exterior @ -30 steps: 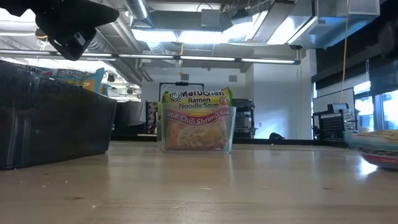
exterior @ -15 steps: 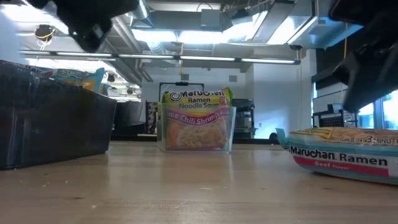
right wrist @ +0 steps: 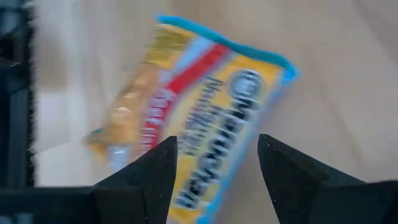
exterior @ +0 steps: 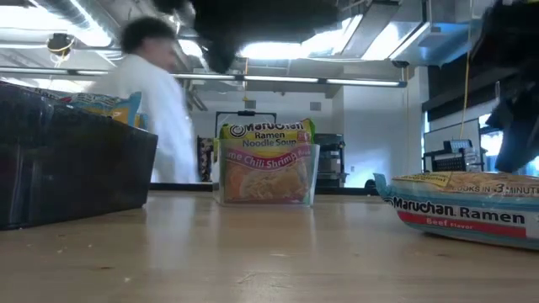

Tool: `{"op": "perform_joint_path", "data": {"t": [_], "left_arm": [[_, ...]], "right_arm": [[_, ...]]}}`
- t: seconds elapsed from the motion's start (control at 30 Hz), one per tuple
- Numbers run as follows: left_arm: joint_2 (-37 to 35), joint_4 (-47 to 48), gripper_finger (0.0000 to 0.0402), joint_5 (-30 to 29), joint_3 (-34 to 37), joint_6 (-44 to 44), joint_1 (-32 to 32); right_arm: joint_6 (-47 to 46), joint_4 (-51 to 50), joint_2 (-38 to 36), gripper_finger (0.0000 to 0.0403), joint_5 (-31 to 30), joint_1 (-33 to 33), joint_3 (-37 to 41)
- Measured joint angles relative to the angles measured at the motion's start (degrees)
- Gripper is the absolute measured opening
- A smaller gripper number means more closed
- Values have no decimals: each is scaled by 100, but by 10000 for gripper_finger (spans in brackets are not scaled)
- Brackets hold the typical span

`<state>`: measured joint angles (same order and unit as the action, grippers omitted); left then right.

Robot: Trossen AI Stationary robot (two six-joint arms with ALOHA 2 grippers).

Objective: Sort Maruchan noodles
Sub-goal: Put the blue noodle pack into the black bin

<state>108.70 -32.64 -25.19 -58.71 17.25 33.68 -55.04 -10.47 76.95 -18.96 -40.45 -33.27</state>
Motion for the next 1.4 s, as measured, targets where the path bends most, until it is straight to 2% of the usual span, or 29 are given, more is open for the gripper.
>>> {"op": "perform_joint_path", "data": {"t": [0.13, 0.33, 0.43, 0.57, 0.8, 0.93, 1.03, 1.13, 1.4], "left_arm": [[479, 151, 192, 36, -616, -3, -219], [849, 1118, 192, 491, -1490, 21, -609], [1027, 1747, 192, 464, -1777, 49, -724], [1306, 1924, 192, 637, -2041, 53, -827], [1789, 1996, 192, 870, -2180, 32, -1002], [1890, 1959, 192, 990, -2191, 58, -1114], [1919, 1959, 192, 1025, -2193, 59, -1135], [1917, 1966, 192, 1032, -2193, 55, -1133], [1917, 1985, 192, 1033, -2193, 55, -1153]], "right_arm": [[-598, 264, -281, 209, -157, 0, 502], [-1135, 1677, -383, 209, 154, 0, 1295], [-1459, 2196, -351, 209, 205, -1, 1612], [-1956, 2565, -352, 209, 201, 0, 1855], [-2124, 2771, -302, 222, 365, 134, 1870], [-2122, 2899, -84, 271, 650, 406, 1870], [-2109, 3361, 182, 312, 946, 585, 1852], [-2107, 3703, 439, 336, 1073, 645, 1852], [-2103, 3978, 854, 330, 1147, 640, 1622]]}}
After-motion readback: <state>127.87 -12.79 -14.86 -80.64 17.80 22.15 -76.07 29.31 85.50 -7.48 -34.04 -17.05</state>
